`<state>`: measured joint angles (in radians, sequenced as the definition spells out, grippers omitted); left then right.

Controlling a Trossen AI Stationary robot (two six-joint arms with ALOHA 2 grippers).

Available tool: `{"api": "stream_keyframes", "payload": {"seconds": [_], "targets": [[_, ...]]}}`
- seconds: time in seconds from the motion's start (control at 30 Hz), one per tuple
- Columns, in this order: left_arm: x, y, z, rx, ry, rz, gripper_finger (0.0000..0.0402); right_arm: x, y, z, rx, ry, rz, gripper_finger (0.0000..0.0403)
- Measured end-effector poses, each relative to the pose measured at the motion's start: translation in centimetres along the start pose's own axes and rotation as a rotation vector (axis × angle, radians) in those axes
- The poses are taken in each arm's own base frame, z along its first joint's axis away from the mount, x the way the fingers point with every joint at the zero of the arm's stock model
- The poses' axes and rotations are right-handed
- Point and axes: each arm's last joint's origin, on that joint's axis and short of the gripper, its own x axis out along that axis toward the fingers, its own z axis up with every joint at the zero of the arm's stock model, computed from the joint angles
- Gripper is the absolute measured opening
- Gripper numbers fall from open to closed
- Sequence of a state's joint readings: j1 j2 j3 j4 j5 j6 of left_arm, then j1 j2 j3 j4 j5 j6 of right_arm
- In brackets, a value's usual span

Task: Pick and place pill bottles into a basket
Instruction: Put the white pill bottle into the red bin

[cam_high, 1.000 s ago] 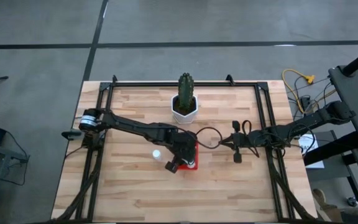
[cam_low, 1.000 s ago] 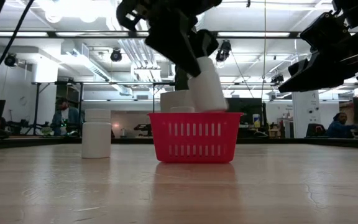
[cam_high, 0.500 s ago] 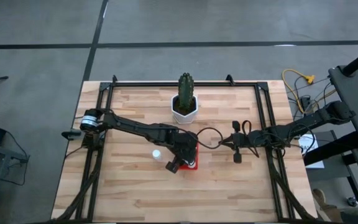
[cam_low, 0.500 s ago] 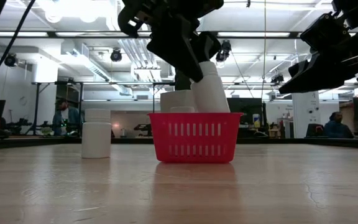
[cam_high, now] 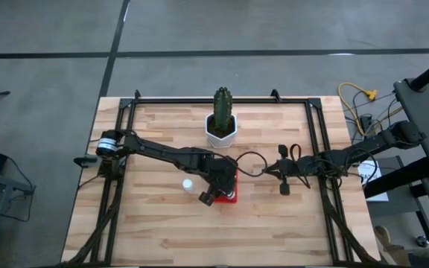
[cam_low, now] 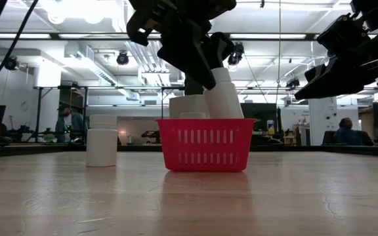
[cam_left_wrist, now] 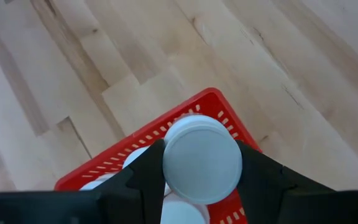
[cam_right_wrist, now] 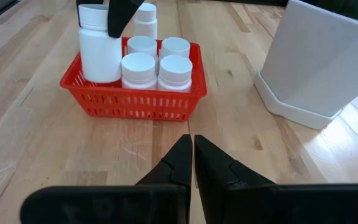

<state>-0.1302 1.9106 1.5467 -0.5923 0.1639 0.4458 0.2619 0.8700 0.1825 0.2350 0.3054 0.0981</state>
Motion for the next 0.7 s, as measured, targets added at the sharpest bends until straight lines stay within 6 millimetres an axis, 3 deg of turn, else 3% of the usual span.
{"api": "stream_keyframes", "payload": {"seconds": [0.33, 0.7], "targets": [[-0.15, 0.79, -0.3, -0.004, 0.004, 0.027, 0.0141, 0.0, 0.0, -0.01, 0.004, 0.001, 0.0, 0.0008], [-0.2, 0.36, 0.18, 0.003, -0.008, 0.021, 0.0141, 0.0, -0.01, -0.11, -0.002, 0.003, 0.0, 0.0008]]}}
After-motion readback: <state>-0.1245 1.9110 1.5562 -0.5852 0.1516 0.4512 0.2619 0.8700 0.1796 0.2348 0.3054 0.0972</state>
